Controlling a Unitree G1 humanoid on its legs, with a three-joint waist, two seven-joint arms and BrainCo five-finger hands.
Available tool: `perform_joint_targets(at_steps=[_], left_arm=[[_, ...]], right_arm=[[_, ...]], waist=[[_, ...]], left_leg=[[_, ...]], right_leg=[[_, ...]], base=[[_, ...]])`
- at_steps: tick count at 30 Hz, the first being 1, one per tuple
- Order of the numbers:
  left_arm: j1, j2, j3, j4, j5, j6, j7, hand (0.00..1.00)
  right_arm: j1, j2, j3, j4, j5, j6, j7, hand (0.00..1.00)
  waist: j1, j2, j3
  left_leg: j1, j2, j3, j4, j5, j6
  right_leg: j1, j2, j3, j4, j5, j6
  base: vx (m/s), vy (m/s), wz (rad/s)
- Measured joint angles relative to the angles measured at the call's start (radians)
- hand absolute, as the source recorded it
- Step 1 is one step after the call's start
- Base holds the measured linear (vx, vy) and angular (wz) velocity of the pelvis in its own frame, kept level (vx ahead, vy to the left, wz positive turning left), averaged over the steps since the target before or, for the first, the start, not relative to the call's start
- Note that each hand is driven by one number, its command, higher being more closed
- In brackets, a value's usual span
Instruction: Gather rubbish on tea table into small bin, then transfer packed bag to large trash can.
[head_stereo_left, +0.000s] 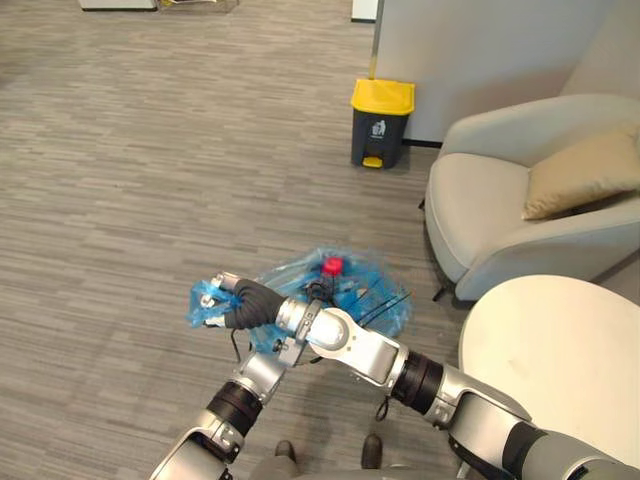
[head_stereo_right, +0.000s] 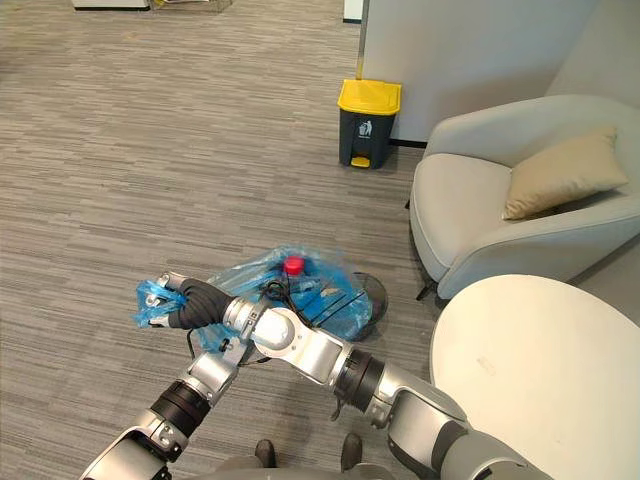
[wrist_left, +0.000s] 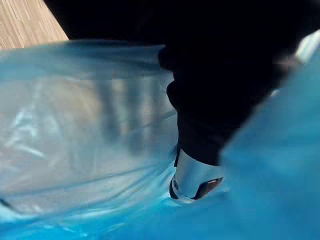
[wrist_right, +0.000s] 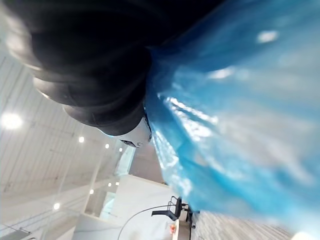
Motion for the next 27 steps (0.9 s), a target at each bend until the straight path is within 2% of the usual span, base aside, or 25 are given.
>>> perform_joint_targets(at_steps=[5, 6, 10, 16, 21, 27], left_arm=[[0.0, 0.0, -0.001, 0.008, -0.011, 0.0, -0.003, 1.0], [0.003, 0.0, 0.003, 0.011, -0.014, 0.0, -0.003, 1.0], [0.026, -0.009, 0.016, 0.012, -0.033, 0.0, -0.005, 1.0], [0.142, -0.06, 0.146, 0.012, -0.086, 0.001, -0.006, 1.0], [0.251, -0.061, 0.285, -0.018, -0.13, 0.001, -0.005, 1.0], [0.389, -0.056, 0.476, -0.052, -0.161, 0.001, -0.023, 1.0]], right_arm=[[0.006, -0.001, -0.003, 0.029, -0.014, 0.0, 0.005, 1.0], [0.014, -0.001, -0.009, 0.029, -0.028, 0.0, 0.006, 0.0], [0.053, 0.001, -0.032, 0.026, -0.054, -0.003, 0.011, 0.0], [0.168, -0.012, -0.19, 0.011, -0.153, -0.006, 0.005, 0.0], [0.276, -0.102, -0.341, -0.129, -0.273, -0.012, -0.015, 0.0], [0.492, -0.244, -0.614, -0.296, -0.412, -0.052, -0.057, 0.0]], waist=[[-0.002, 0.0, 0.0], [-0.003, 0.0, 0.0], [-0.004, 0.0, 0.0], [-0.007, 0.0, 0.0], [-0.015, 0.0, 0.0], [-0.024, 0.0, 0.0]], left_leg=[[0.001, 0.0, 0.009, 0.0, 0.0, 0.0], [0.001, 0.0, 0.011, 0.0, 0.0, 0.0], [0.003, 0.0, 0.015, -0.003, 0.0, 0.0], [0.018, -0.001, 0.022, -0.016, 0.0, 0.0], [0.024, -0.001, 0.023, -0.024, 0.0, 0.0], [0.036, -0.006, 0.024, -0.046, 0.0, 0.001]], right_leg=[[-0.003, 0.001, 0.01, 0.0, 0.0, 0.0], [-0.004, 0.001, 0.013, 0.0, 0.0, 0.0], [-0.006, 0.001, 0.018, 0.0, 0.0, 0.0], [0.0, 0.001, 0.024, 0.0, -0.002, 0.003], [0.002, 0.0, 0.024, 0.001, -0.004, 0.007], [0.004, -0.004, 0.026, 0.002, -0.013, 0.019]], base=[[-0.01, 0.013, -0.05], [-0.02, 0.016, -0.07], [-0.01, 0.006, -0.02], [0.0, 0.009, -0.03], [0.0, 0.0, 0.0], [0.0, 0.0, 0.0]])
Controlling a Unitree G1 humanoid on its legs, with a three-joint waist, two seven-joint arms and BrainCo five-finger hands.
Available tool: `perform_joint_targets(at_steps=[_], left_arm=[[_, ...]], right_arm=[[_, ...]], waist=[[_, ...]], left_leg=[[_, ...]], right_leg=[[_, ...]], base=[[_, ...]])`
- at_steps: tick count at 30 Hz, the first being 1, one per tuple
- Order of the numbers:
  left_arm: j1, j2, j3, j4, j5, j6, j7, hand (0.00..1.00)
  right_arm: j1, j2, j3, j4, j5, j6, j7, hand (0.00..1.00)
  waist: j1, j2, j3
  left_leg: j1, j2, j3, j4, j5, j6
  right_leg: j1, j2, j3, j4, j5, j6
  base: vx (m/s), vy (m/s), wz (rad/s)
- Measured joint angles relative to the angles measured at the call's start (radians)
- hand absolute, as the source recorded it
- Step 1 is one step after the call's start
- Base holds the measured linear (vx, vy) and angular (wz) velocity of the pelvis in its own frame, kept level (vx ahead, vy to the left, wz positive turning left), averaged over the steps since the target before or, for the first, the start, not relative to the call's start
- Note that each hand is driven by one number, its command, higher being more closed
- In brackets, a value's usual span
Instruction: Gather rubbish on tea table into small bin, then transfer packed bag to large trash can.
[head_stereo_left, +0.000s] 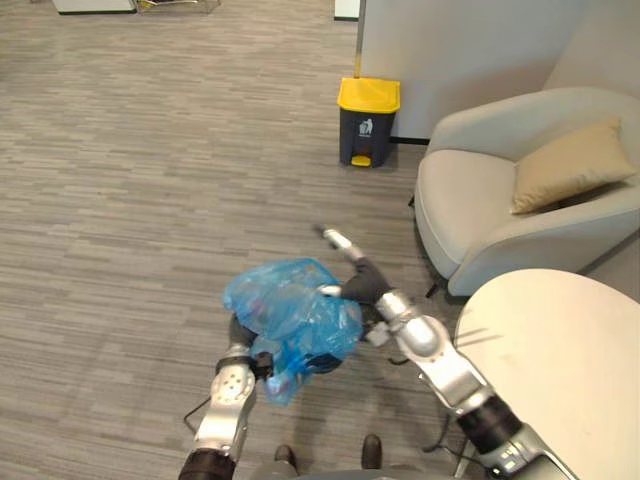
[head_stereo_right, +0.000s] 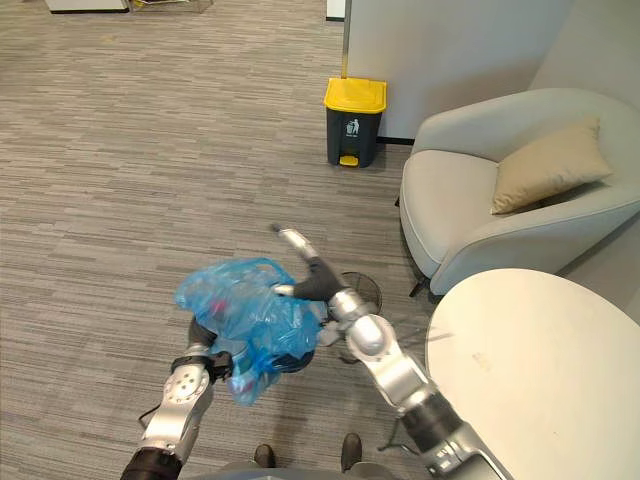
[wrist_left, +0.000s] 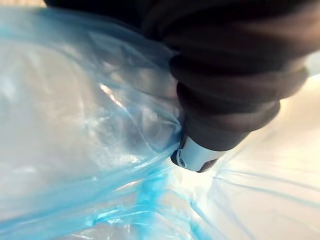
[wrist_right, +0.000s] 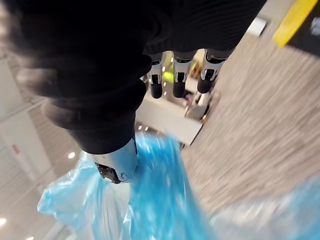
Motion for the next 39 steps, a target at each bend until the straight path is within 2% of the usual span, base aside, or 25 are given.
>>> perform_joint_targets(at_steps=[4, 8, 14, 17, 21, 23, 24, 25, 27, 28, 30, 31, 32, 33, 34, 35, 36, 37, 39], left_arm=[[0.087, -0.009, 0.09, -0.021, 0.001, 0.0, -0.018, 1.0], [0.127, -0.005, 0.148, -0.008, 0.002, -0.001, -0.03, 1.0], [0.171, 0.011, 0.212, 0.123, 0.003, -0.001, -0.082, 1.0], [0.184, 0.013, 0.243, 0.188, 0.003, 0.001, -0.09, 1.0], [0.172, 0.015, 0.253, 0.207, 0.003, 0.001, -0.095, 1.0], [0.163, 0.015, 0.253, 0.206, 0.003, 0.001, -0.105, 1.0], [0.157, 0.015, 0.253, 0.207, 0.003, 0.001, -0.106, 1.0], [0.156, 0.015, 0.255, 0.207, 0.003, 0.001, -0.106, 1.0], [0.173, 0.015, 0.258, 0.208, 0.003, 0.001, -0.105, 1.0], [0.182, 0.015, 0.258, 0.208, 0.003, 0.001, -0.105, 1.0], [0.206, 0.015, 0.258, 0.206, 0.003, 0.001, -0.105, 1.0], [0.213, 0.016, 0.258, 0.206, 0.003, 0.002, -0.105, 1.0], [0.224, 0.013, 0.255, 0.206, 0.002, 0.003, -0.103, 1.0], [0.233, 0.015, 0.247, 0.206, 0.002, 0.005, -0.103, 1.0], [0.234, 0.019, 0.245, 0.204, 0.002, 0.006, -0.103, 1.0], [0.23, 0.029, 0.247, 0.2, 0.002, 0.007, -0.098, 1.0], [0.225, 0.031, 0.247, 0.194, 0.001, 0.007, -0.089, 1.0], [0.212, 0.036, 0.246, 0.193, -0.001, 0.007, -0.082, 1.0], [0.192, 0.038, 0.242, 0.194, -0.001, 0.007, -0.082, 1.0]], right_arm=[[0.162, -0.035, -0.179, -0.036, -0.02, -0.02, -0.014, 0.0], [0.276, -0.033, -0.266, -0.002, 0.008, -0.02, -0.006, 0.0], [0.355, -0.015, -0.333, 0.308, 0.02, -0.009, 0.027, 0.0], [0.354, 0.029, -0.401, 0.443, 0.008, 0.007, 0.019, 0.0], [0.347, 0.042, -0.447, 0.538, -0.018, 0.011, -0.019, 0.0], [0.337, 0.046, -0.466, 0.573, -0.016, 0.015, -0.042, 0.0], [0.333, 0.045, -0.472, 0.581, -0.014, 0.025, -0.053, 0.0], [0.315, 0.047, -0.478, 0.606, -0.011, 0.031, -0.064, 0.0], [0.296, 0.052, -0.477, 0.615, -0.011, 0.033, -0.065, 0.0], [0.292, 0.055, -0.477, 0.615, -0.011, 0.033, -0.066, 0.0], [0.283, 0.072, -0.476, 0.615, -0.011, 0.033, -0.066, 0.0], [0.284, 0.081, -0.476, 0.615, -0.011, 0.033, -0.066, 0.0], [0.284, 0.094, -0.468, 0.613, -0.011, 0.034, -0.066, 0.0], [0.279, 0.094, -0.435, 0.613, -0.011, 0.036, -0.066, 0.0], [0.278, 0.1, -0.422, 0.613, -0.012, 0.038, -0.066, 0.0], [0.282, 0.12, -0.407, 0.615, -0.013, 0.049, -0.065, 0.0], [0.28, 0.134, -0.406, 0.615, -0.013, 0.05, -0.065, 0.0], [0.272, 0.14, -0.407, 0.614, -0.012, 0.05, -0.065, 0.0], [0.255, 0.135, -0.413, 0.614, -0.01, 0.05, -0.067, 0.0]], waist=[[-0.003, 0.016, -0.025], [-0.007, 0.024, -0.032], [-0.007, 0.022, -0.033], [-0.032, 0.02, -0.026], [-0.028, 0.034, 0.024], [-0.028, 0.047, 0.033], [-0.03, 0.05, 0.035], [-0.025, 0.054, 0.043], [-0.016, 0.056, 0.051], [-0.013, 0.054, 0.052], [0.0, 0.034, 0.07], [0.0, 0.026, 0.075], [0.001, 0.014, 0.089], [-0.001, 0.012, 0.098], [-0.004, 0.008, 0.101], [-0.007, 0.005, 0.113], [-0.011, -0.007, 0.12], [-0.017, -0.02, 0.124], [-0.038, -0.021, 0.129]], left_leg=[[0.02, -0.014, 0.002, -0.041, 0.01, 0.008], [0.023, -0.019, -0.014, -0.039, 0.009, 0.008], [0.021, -0.031, -0.051, -0.037, 0.008, 0.009], [-0.049, -0.034, -0.102, 0.013, -0.006, 0.017], [-0.175, -0.042, -0.188, 0.161, -0.044, 0.025], [-0.23, -0.02, -0.136, 0.21, -0.079, 0.054], [-0.24, 0.009, -0.062, 0.23, -0.083, 0.061], [-0.247, 0.038, 0.01, 0.245, -0.083, 0.061], [-0.248, 0.041, 0.012, 0.264, -0.076, 0.049], [-0.247, 0.037, 0.011, 0.277, -0.086, 0.054], [-0.247, 0.011, 0.008, 0.373, -0.171, 0.067], [-0.243, 0.004, -0.001, 0.398, -0.193, 0.07], [-0.238, -0.008, -0.007, 0.44, -0.237, 0.075], [-0.227, -0.009, -0.012, 0.463, -0.267, 0.084], [-0.214, -0.009, -0.018, 0.469, -0.279, 0.09], [-0.195, -0.01, -0.028, 0.468, -0.298, 0.095], [-0.18, -0.009, -0.041, 0.463, -0.306, 0.1], [-0.158, -0.007, -0.051, 0.448, -0.323, 0.095], [-0.145, -0.006, -0.068, 0.439, -0.341, 0.09]], right_leg=[[-0.001, -0.001, -0.001, 0.003, -0.007, 0.01], [0.012, -0.004, -0.013, 0.002, -0.009, 0.013], [0.028, -0.02, -0.048, 0.003, -0.033, 0.026], [-0.003, -0.04, -0.098, 0.027, -0.057, 0.027], [-0.021, -0.062, -0.216, 0.08, -0.081, 0.028], [-0.021, -0.075, -0.286, 0.097, -0.1, 0.035], [-0.02, -0.083, -0.322, 0.101, -0.107, 0.038], [-0.018, -0.093, -0.342, 0.12, -0.123, 0.051], [-0.017, -0.111, -0.348, 0.159, -0.148, 0.063], [-0.021, -0.125, -0.347, 0.181, -0.166, 0.075], [-0.04, -0.197, -0.345, 0.342, -0.27, 0.095], [-0.043, -0.219, -0.345, 0.393, -0.29, 0.108], [-0.086, -0.262, -0.317, 0.559, -0.305, 0.077], [-0.172, -0.288, -0.242, 0.748, -0.268, 0.007], [-0.218, -0.287, -0.193, 0.824, -0.247, -0.016], [-0.275, -0.27, -0.138, 0.913, -0.293, 0.019], [-0.3, -0.25, -0.135, 0.919, -0.326, 0.026], [-0.341, -0.22, -0.142, 0.861, -0.357, 0.032], [-0.395, -0.195, -0.166, 0.76, -0.354, 0.036]], base=[[0.02, 0.009, 0.01], [0.03, 0.01, 0.11], [-0.02, 0.01, 0.21], [-0.04, 0.013, 0.51], [-0.05, 0.034, 0.81], [-0.05, 0.037, 1.03], [0.04, 0.048, 0.86], [0.07, 0.081, 0.79], [0.08, 0.094, 0.34], [0.12, 0.147, 0.15], [0.16, 0.17, 0.17], [0.17, 0.084, 0.17], [0.13, 0.079, 0.09], [0.14, 0.074, 0.06], [0.2, 0.085, 0.12], [0.29, 0.02, 0.19], [0.37, -0.021, 0.24], [0.29, -0.049, 0.17], [0.33, -0.078, 0.24]])
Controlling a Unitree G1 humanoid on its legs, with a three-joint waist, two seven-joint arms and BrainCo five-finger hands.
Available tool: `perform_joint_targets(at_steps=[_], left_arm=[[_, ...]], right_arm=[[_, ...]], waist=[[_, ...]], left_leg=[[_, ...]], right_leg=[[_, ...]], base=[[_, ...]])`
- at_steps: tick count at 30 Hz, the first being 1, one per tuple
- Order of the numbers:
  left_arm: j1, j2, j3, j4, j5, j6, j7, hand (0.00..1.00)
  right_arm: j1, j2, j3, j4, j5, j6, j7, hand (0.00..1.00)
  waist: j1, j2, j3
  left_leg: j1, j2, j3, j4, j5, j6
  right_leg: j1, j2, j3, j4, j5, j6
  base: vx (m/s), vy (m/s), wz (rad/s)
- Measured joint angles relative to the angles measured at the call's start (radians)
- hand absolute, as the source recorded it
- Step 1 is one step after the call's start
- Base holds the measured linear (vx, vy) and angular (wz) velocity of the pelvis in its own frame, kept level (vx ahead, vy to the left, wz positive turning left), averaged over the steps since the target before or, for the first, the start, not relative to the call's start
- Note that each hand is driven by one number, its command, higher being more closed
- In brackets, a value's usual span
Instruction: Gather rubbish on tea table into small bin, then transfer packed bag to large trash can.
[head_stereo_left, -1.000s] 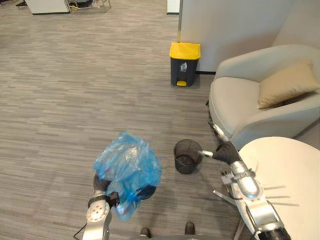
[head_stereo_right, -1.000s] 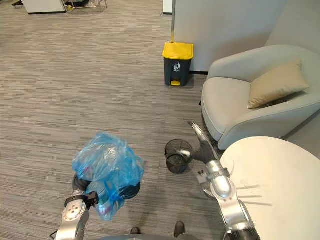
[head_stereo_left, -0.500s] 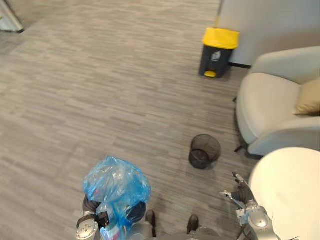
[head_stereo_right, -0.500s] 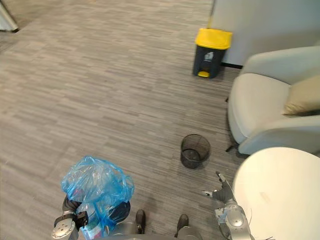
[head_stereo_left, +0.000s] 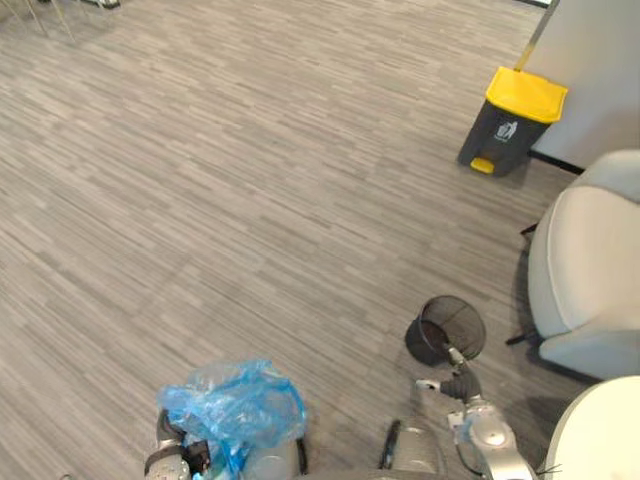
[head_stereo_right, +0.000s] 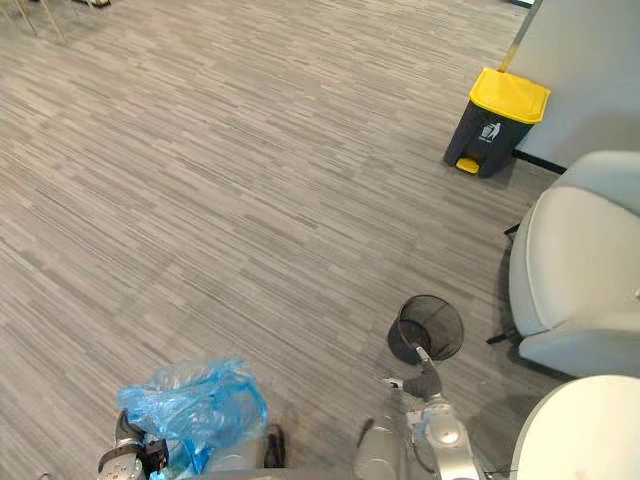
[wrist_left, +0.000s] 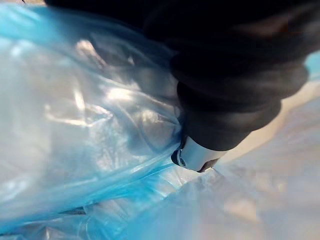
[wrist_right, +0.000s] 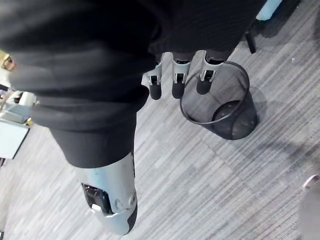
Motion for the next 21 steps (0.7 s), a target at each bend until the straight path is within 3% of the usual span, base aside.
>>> perform_joint_targets(at_steps=[2, 3, 4, 5, 6, 7, 8, 9, 10, 11, 12, 13, 14, 16, 18, 19, 20, 21], left_arm=[[-0.035, 0.002, -0.009, 0.002, 0.001, 0.0, 0.001, 1.0], [-0.05, 0.008, -0.007, 0.002, 0.0, -0.002, 0.002, 1.0], [-0.058, 0.009, -0.016, 0.009, 0.001, -0.004, 0.002, 1.0], [-0.058, 0.005, -0.015, 0.013, 0.001, -0.004, 0.002, 1.0], [-0.057, -0.009, -0.015, 0.012, 0.002, -0.007, 0.001, 1.0], [-0.06, -0.015, -0.012, 0.01, 0.004, -0.008, 0.003, 1.0], [-0.063, -0.018, -0.011, 0.01, 0.004, -0.006, 0.004, 1.0], [-0.061, -0.02, -0.01, 0.007, 0.005, -0.006, 0.004, 1.0], [-0.06, -0.02, -0.012, 0.002, 0.005, -0.006, 0.002, 1.0], [-0.059, -0.02, -0.012, -0.012, 0.005, -0.007, 0.001, 1.0], [-0.061, -0.015, -0.016, -0.028, 0.006, -0.008, 0.0, 1.0], [-0.061, -0.015, -0.019, -0.039, 0.006, -0.008, -0.002, 1.0], [-0.063, -0.019, -0.022, -0.058, 0.005, -0.008, -0.007, 1.0], [-0.07, -0.031, -0.036, -0.065, 0.006, -0.007, -0.008, 1.0], [-0.064, -0.045, -0.043, -0.065, 0.007, -0.006, -0.007, 1.0], [-0.051, -0.044, -0.043, -0.054, 0.009, -0.004, -0.006, 1.0], [-0.05, -0.042, -0.044, -0.052, 0.01, -0.001, -0.005, 1.0], [-0.062, -0.018, -0.051, -0.063, 0.026, 0.005, -0.002, 1.0]], right_arm=[[-0.003, -0.006, -0.003, 0.002, 0.0, 0.005, -0.001, 0.0], [-0.001, -0.009, -0.003, 0.009, -0.001, 0.009, -0.001, 0.0], [0.003, -0.012, -0.003, 0.01, -0.001, 0.019, -0.001, 0.0], [0.008, -0.015, -0.002, 0.011, -0.001, 0.02, -0.001, 0.0], [0.004, -0.022, 0.006, 0.014, -0.001, 0.021, 0.0, 0.0], [-0.012, -0.023, 0.013, 0.013, -0.001, 0.02, 0.0, 0.0], [-0.022, -0.023, 0.018, 0.013, -0.001, 0.02, 0.001, 0.0], [-0.026, -0.023, 0.024, 0.013, -0.001, 0.02, 0.0, 0.0], [-0.024, -0.023, 0.024, 0.009, 0.0, 0.021, -0.001, 0.0], [-0.019, -0.017, 0.024, -0.01, 0.002, 0.022, -0.006, 0.0], [-0.016, -0.006, 0.02, -0.028, 0.009, 0.017, -0.019, 0.0], [-0.017, -0.002, 0.015, -0.033, 0.015, 0.015, -0.022, 0.0], [-0.022, -0.005, 0.01, -0.038, 0.031, 0.013, -0.025, 0.0], [-0.024, -0.009, -0.003, -0.037, 0.032, 0.016, -0.029, 0.0], [-0.02, -0.015, -0.008, -0.015, 0.032, 0.018, -0.041, 0.0], [-0.015, -0.013, -0.018, 0.017, 0.031, 0.02, -0.045, 0.0], [-0.015, -0.01, -0.02, 0.024, 0.031, 0.021, -0.045, 0.0], [0.004, 0.026, -0.037, 0.038, 0.03, 0.028, -0.043, 0.0]], waist=[[-0.004, 0.001, 0.007], [-0.011, 0.0, 0.007], [-0.028, 0.008, 0.004], [-0.034, 0.011, -0.011], [-0.031, 0.042, -0.019], [-0.022, 0.055, -0.015], [-0.015, 0.067, -0.007], [-0.001, 0.08, 0.004], [0.006, 0.085, 0.012], [0.017, 0.07, 0.026], [0.035, 0.045, 0.036], [0.04, 0.025, 0.04], [0.061, 0.015, 0.045], [0.085, 0.012, 0.048], [0.103, 0.015, 0.045], [0.114, 0.032, 0.03], [0.116, 0.027, 0.028], [0.115, -0.035, 0.002]], left_leg=[[0.044, 0.006, -0.005, -0.029, -0.02, -0.028], [0.081, 0.01, -0.016, -0.044, -0.029, -0.064], [0.118, 0.023, -0.042, -0.057, -0.055, -0.1], [0.146, 0.037, -0.051, -0.058, -0.061, -0.117], [0.136, 0.083, -0.052, 0.014, -0.047, -0.152], [0.088, 0.121, -0.051, 0.142, -0.004, -0.167], [0.031, 0.155, -0.053, 0.305, 0.081, -0.128], [-0.054, 0.205, -0.068, 0.527, 0.215, -0.079], [-0.084, 0.217, -0.076, 0.622, 0.199, -0.075], [-0.141, 0.204, -0.082, 0.749, 0.148, -0.056], [-0.201, 0.158, -0.078, 0.76, 0.117, -0.017], [-0.239, 0.129, -0.074, 0.737, 0.099, -0.009], [-0.315, 0.086, -0.073, 0.649, 0.082, 0.007], [-0.403, 0.034, -0.092, 0.473, 0.085, 0.002], [-0.404, -0.028, -0.185, 0.075, 0.156, -0.089], [-0.384, -0.016, -0.22, 0.024, 0.298, -0.083], [-0.385, -0.018, -0.219, 0.037, 0.301, -0.079], [-0.387, -0.044, -0.162, 0.108, 0.252, -0.037]], right_leg=[[-0.046, 0.021, -0.038, -0.162, 0.048, 0.01], [-0.044, 0.04, -0.056, -0.27, 0.098, -0.006], [-0.041, 0.049, -0.051, -0.24, 0.181, -0.057], [-0.038, 0.059, -0.059, -0.209, 0.19, -0.079], [-0.022, 0.094, -0.075, -0.171, 0.129, -0.1], [0.0, 0.121, -0.077, -0.166, 0.1, -0.117], [0.039, 0.154, -0.078, -0.185, 0.08, -0.134], [0.142, 0.204, -0.069, -0.257, 0.063, -0.141], [0.198, 0.229, -0.059, -0.292, 0.06, -0.144], [0.304, 0.253, -0.027, -0.359, 0.056, -0.15], [0.389, 0.253, 0.007, -0.416, 0.052, -0.156], [0.423, 0.251, 0.027, -0.444, 0.052, -0.156], [0.476, 0.25, 0.06, -0.493, 0.051, -0.155], [0.529, 0.249, 0.111, -0.537, 0.043, -0.151], [0.598, 0.23, 0.198, -0.546, -0.05, -0.081], [0.639, 0.24, 0.261, -0.534, -0.121, -0.054], [0.641, 0.236, 0.266, -0.528, -0.128, -0.052], [0.603, 0.175, 0.307, -0.426, -0.153, -0.048]], base=[[0.43, -0.118, 0.32], [0.56, -0.19, 0.6], [0.59, -0.22, 0.65], [0.67, -0.216, 0.4], [0.7, -0.223, -0.05], [0.73, -0.223, -0.33], [0.84, -0.31, -0.53], [0.69, -0.252, -0.5], [0.81, -0.262, -0.6], [0.65, -0.153, -0.59], [0.64, -0.127, -0.65], [0.6, -0.076, -0.76], [0.58, -0.022, -0.93], [0.64, 0.066, -1.0], [0.81, 0.261, -1.32], [0.52, 0.221, -1.13], [0.64, 0.263, -1.06], [0.51, 0.183, -0.61]])
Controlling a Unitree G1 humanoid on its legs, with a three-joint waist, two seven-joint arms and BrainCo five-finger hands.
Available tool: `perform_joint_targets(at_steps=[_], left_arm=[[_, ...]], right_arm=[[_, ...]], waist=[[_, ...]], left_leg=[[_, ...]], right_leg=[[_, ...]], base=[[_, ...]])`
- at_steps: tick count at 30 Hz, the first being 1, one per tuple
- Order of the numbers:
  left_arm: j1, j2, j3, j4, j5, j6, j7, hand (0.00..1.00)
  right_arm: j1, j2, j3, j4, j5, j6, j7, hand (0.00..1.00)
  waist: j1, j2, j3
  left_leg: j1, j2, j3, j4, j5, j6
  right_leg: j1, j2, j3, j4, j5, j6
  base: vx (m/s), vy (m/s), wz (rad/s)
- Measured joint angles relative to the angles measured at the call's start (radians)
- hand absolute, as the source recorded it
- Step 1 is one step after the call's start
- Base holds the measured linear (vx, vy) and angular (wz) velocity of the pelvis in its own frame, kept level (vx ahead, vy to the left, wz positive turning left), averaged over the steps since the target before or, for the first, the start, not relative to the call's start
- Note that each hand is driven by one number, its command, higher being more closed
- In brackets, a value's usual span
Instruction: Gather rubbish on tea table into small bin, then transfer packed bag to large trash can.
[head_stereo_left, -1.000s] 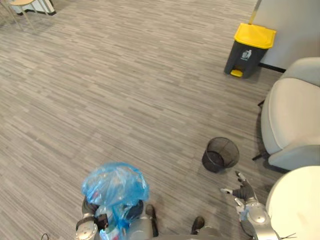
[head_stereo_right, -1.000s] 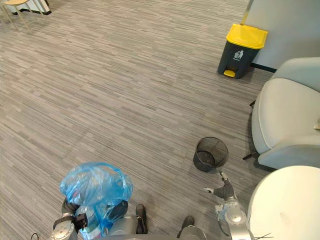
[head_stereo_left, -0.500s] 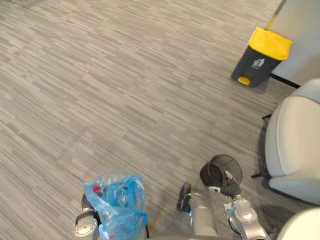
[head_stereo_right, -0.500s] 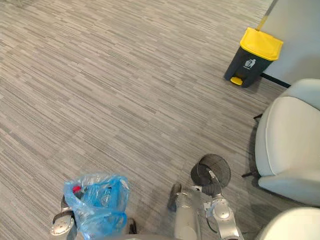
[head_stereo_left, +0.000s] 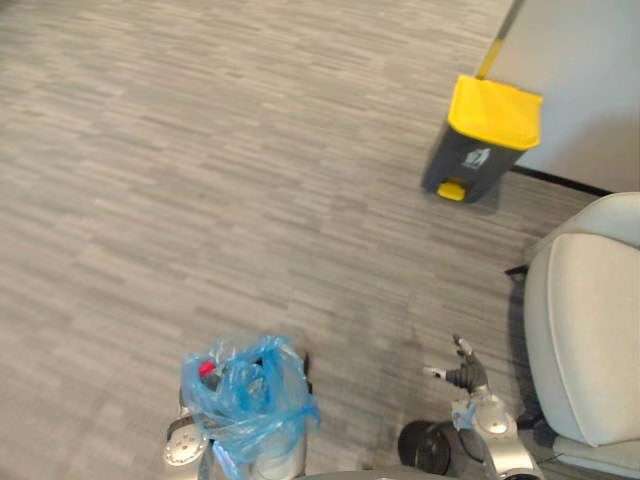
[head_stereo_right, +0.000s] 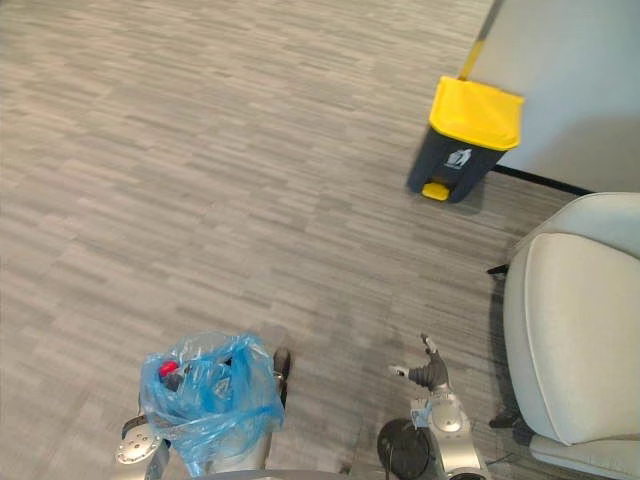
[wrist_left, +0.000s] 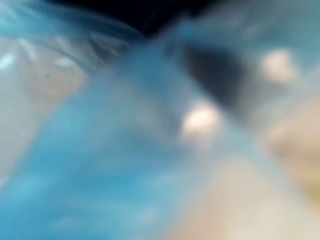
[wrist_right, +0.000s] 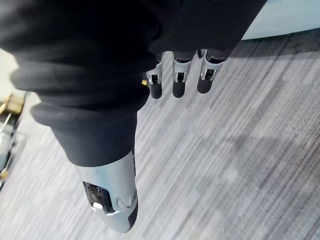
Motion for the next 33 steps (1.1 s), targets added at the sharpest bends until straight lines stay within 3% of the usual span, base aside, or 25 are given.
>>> perform_joint_targets(at_steps=[1, 2, 3, 4, 5, 7, 10, 11, 13, 14, 15, 16, 17, 18, 19, 20, 21, 22, 26, 28, 29, 30, 31, 32, 33], left_arm=[[-0.004, 0.006, -0.005, -0.012, 0.001, 0.0, 0.0, 1.0], [-0.003, 0.007, -0.013, -0.029, 0.003, 0.0, -0.002, 1.0], [0.005, 0.012, -0.025, -0.046, 0.01, -0.001, -0.001, 1.0], [0.001, 0.027, -0.031, -0.047, 0.01, -0.001, 0.0, 1.0], [-0.001, 0.031, -0.035, -0.051, 0.01, -0.001, 0.0, 1.0], [-0.012, 0.039, -0.03, -0.063, 0.008, -0.003, 0.003, 1.0], [-0.036, 0.053, -0.02, -0.057, 0.008, -0.008, 0.002, 1.0], [-0.053, 0.065, -0.018, -0.03, 0.009, -0.008, 0.001, 1.0], [-0.066, 0.063, 0.0, 0.019, 0.009, -0.006, -0.001, 1.0], [-0.072, 0.066, 0.001, 0.035, 0.009, -0.006, -0.001, 1.0], [-0.069, 0.064, 0.003, 0.052, 0.01, -0.005, -0.001, 1.0], [-0.069, 0.058, 0.005, 0.065, 0.013, -0.005, -0.002, 1.0], [-0.07, 0.055, 0.012, 0.067, 0.018, -0.005, -0.005, 1.0], [-0.07, 0.044, 0.016, 0.066, 0.019, -0.005, -0.004, 1.0], [-0.051, 0.022, 0.022, 0.061, 0.019, -0.004, -0.008, 1.0], [-0.044, 0.014, 0.019, 0.06, 0.019, -0.004, -0.011, 1.0], [-0.034, 0.014, 0.017, 0.057, 0.032, -0.003, -0.013, 1.0], [-0.034, 0.02, 0.017, 0.054, 0.033, -0.001, -0.022, 1.0], [-0.032, 0.013, 0.014, 0.04, 0.03, -0.001, -0.027, 1.0], [-0.03, 0.012, 0.013, 0.036, 0.029, -0.001, -0.026, 1.0], [-0.024, 0.01, 0.015, 0.036, 0.029, -0.001, -0.025, 1.0], [-0.01, 0.015, 0.019, 0.038, 0.029, -0.001, -0.023, 1.0], [-0.004, 0.018, 0.019, 0.039, 0.029, 0.0, -0.022, 1.0], [-0.005, 0.019, 0.02, 0.04, 0.029, 0.002, -0.02, 1.0], [-0.009, 0.016, 0.012, 0.039, 0.028, 0.003, -0.018, 1.0]], right_arm=[[0.012, 0.006, -0.005, -0.013, 0.0, -0.001, 0.0, 0.0], [0.016, 0.007, -0.006, -0.019, 0.0, -0.001, 0.0, 0.0], [0.012, 0.01, -0.006, -0.017, 0.0, -0.002, 0.0, 0.0], [0.004, 0.015, -0.004, -0.011, 0.0, -0.002, 0.002, 0.0], [-0.002, 0.018, -0.003, -0.01, 0.0, -0.002, 0.002, 0.0], [-0.014, 0.021, 0.009, -0.012, 0.0, -0.004, 0.001, 0.0], [-0.051, 0.023, 0.01, -0.007, -0.002, -0.004, 0.001, 0.0], [-0.069, 0.019, 0.008, -0.001, -0.003, -0.004, 0.0, 0.0], [-0.091, 0.009, 0.007, 0.038, -0.004, -0.002, -0.001, 0.0], [-0.083, 0.004, 0.002, 0.041, -0.008, -0.001, -0.002, 0.0], [-0.074, 0.001, -0.001, 0.049, -0.011, 0.001, -0.002, 0.0], [-0.079, -0.002, -0.004, 0.058, -0.011, 0.006, -0.001, 0.0], [-0.076, 0.001, -0.005, 0.059, -0.013, 0.012, 0.001, 0.0], [-0.079, -0.001, -0.005, 0.055, -0.017, 0.013, 0.002, 0.0], [-0.079, 0.0, -0.002, 0.026, -0.03, 0.023, 0.003, 0.0], [-0.075, 0.002, -0.002, 0.004, -0.031, 0.023, 0.002, 0.0], [-0.068, 0.008, 0.003, -0.015, -0.031, 0.021, -0.002, 0.0], [-0.079, 0.017, 0.004, -0.02, -0.028, 0.018, -0.003, 0.0], [-0.088, 0.01, 0.004, -0.018, -0.028, 0.017, -0.011, 0.0], [-0.088, 0.005, 0.005, -0.005, -0.027, 0.018, -0.022, 0.0], [-0.089, 0.001, 0.002, 0.002, -0.027, 0.017, -0.023, 0.0], [-0.089, 0.001, 0.002, 0.035, -0.028, 0.019, -0.024, 0.0], [-0.087, 0.006, 0.003, 0.039, -0.029, 0.02, -0.024, 0.0], [-0.074, 0.016, 0.003, 0.038, -0.031, 0.02, -0.024, 0.0], [-0.071, 0.017, 0.001, 0.037, -0.033, 0.02, -0.023, 0.0]], waist=[[0.0, -0.01, -0.004], [0.0, -0.012, -0.002], [-0.008, -0.011, -0.001], [-0.028, -0.007, 0.002], [-0.043, -0.005, 0.003], [-0.061, 0.011, 0.011], [-0.066, 0.02, 0.017], [-0.081, 0.018, 0.016], [-0.085, 0.015, 0.015], [-0.087, 0.006, 0.011], [-0.103, -0.01, 0.0], [-0.108, 0.004, -0.004], [-0.108, 0.016, -0.003], [-0.106, 0.037, 0.011], [-0.078, 0.078, 0.023], [-0.07, 0.088, 0.028], [-0.05, 0.082, 0.032], [-0.022, 0.054, 0.043], [-0.009, 0.037, 0.051], [0.01, 0.033, 0.053], [0.011, 0.039, 0.051], [0.019, 0.036, 0.047], [0.028, 0.025, 0.043], [0.03, -0.009, 0.03], [0.028, -0.013, 0.027]], left_leg=[[0.012, -0.001, 0.028, 0.016, -0.03, 0.016], [0.043, -0.001, 0.057, 0.037, -0.063, 0.035], [0.109, 0.001, 0.093, 0.051, -0.117, 0.057], [0.178, 0.003, 0.115, 0.048, -0.149, 0.073], [0.226, 0.004, 0.127, 0.035, -0.165, 0.082], [0.365, 0.02, 0.169, -0.069, -0.182, 0.086], [0.465, 0.047, 0.207, -0.178, -0.187, 0.074], [0.512, 0.052, 0.22, -0.218, -0.194, 0.06], [0.587, 0.052, 0.245, -0.275, -0.204, 0.037], [0.646, 0.042, 0.244, -0.301, -0.23, -0.005], [0.672, 0.042, 0.231, -0.301, -0.242, -0.026], [0.68, 0.051, 0.221, -0.285, -0.243, -0.028], [0.633, 0.088, 0.208, -0.152, -0.226, -0.058], [0.565, 0.134, 0.185, 0.038, -0.206, -0.068], [0.421, 0.216, 0.129, 0.397, -0.133, -0.052], [0.376, 0.23, 0.107, 0.509, -0.144, -0.044], [0.306, 0.23, 0.077, 0.619, -0.16, -0.028], [0.222, 0.202, 0.076, 0.638, -0.187, -0.002], [0.09, 0.121, 0.08, 0.357, -0.203, 0.026], [0.077, 0.062, 0.049, 0.011, -0.151, -0.034], [0.087, 0.055, 0.039, -0.082, -0.119, -0.038], [0.101, 0.051, 0.044, -0.09, 0.018, 0.019], [0.098, 0.042, 0.052, -0.066, 0.021, 0.033], [0.093, 0.017, 0.081, -0.027, -0.037, 0.055], [0.109, 0.008, 0.104, 0.003, -0.086, 0.081]], right_leg=[[-0.032, -0.019, 0.011, 0.087, 0.006, 0.014], [-0.079, -0.037, 0.021, 0.225, 0.031, 0.063], [-0.158, -0.063, 0.024, 0.452, 0.118, 0.189], [-0.234, -0.079, 0.012, 0.659, 0.145, 0.235], [-0.281, -0.089, -0.023, 0.755, 0.137, 0.211], [-0.414, -0.114, -0.167, 0.801, 0.1, 0.092], [-0.526, -0.12, -0.343, 0.598, 0.083, 0.059], [-0.564, -0.112, -0.404, 0.424, 0.11, 0.047], [-0.562, -0.06, -0.43, 0.138, 0.217, 0.041], [-0.562, -0.025, -0.417, -0.001, 0.34, -0.009], [-0.557, -0.012, -0.372, 0.017, 0.461, -0.108], [-0.566, -0.008, -0.371, 0.057, 0.43, -0.106], [-0.562, 0.015, -0.381, 0.096, 0.376, -0.115], [-0.526, 0.047, -0.382, 0.082, 0.353, -0.124], [-0.44, 0.117, -0.358, 0.04, 0.328, -0.147], [-0.406, 0.141, -0.345, 0.024, 0.317, -0.152], [-0.356, 0.157, -0.317, 0.012, 0.295, -0.164], [-0.287, 0.151, -0.273, -0.01, 0.264, -0.16], [-0.167, 0.12, -0.223, -0.068, 0.213, -0.123], [-0.11, 0.097, -0.18, -0.091, 0.172, -0.08], [-0.101, 0.098, -0.17, -0.093, 0.159, -0.064], [-0.08, 0.09, -0.138, -0.078, 0.118, -0.035], [-0.078, 0.078, -0.131, -0.066, 0.103, -0.017], [-0.084, 0.041, -0.114, -0.02, 0.075, 0.021], [-0.137, 0.007, -0.115, 0.125, 0.066, 0.049]], base=[[0.63, 0.231, -0.83], [0.6, 0.244, -0.82], [0.58, 0.242, -0.86], [0.65, 0.262, -0.63], [0.48, 0.16, -0.37], [0.52, 0.128, -0.5], [0.4, 0.03, -0.47], [0.45, -0.021, -0.29], [0.58, -0.063, -0.27], [0.59, -0.106, -0.01], [0.73, -0.145, 0.12], [0.61, -0.177, 0.08], [0.6, -0.183, -0.14], [0.68, -0.204, -0.54], [0.56, -0.128, -0.62], [0.66, -0.09, -0.83], [0.52, -0.029, -0.84], [0.51, -0.022, -0.71], [0.47, 0.057, -0.32], [0.54, 0.198, -0.47], [0.51, 0.233, -0.52], [0.43, 0.218, -0.5], [0.56, 0.273, -0.52], [0.61, 0.245, -0.3], [0.6, 0.238, -0.28]])
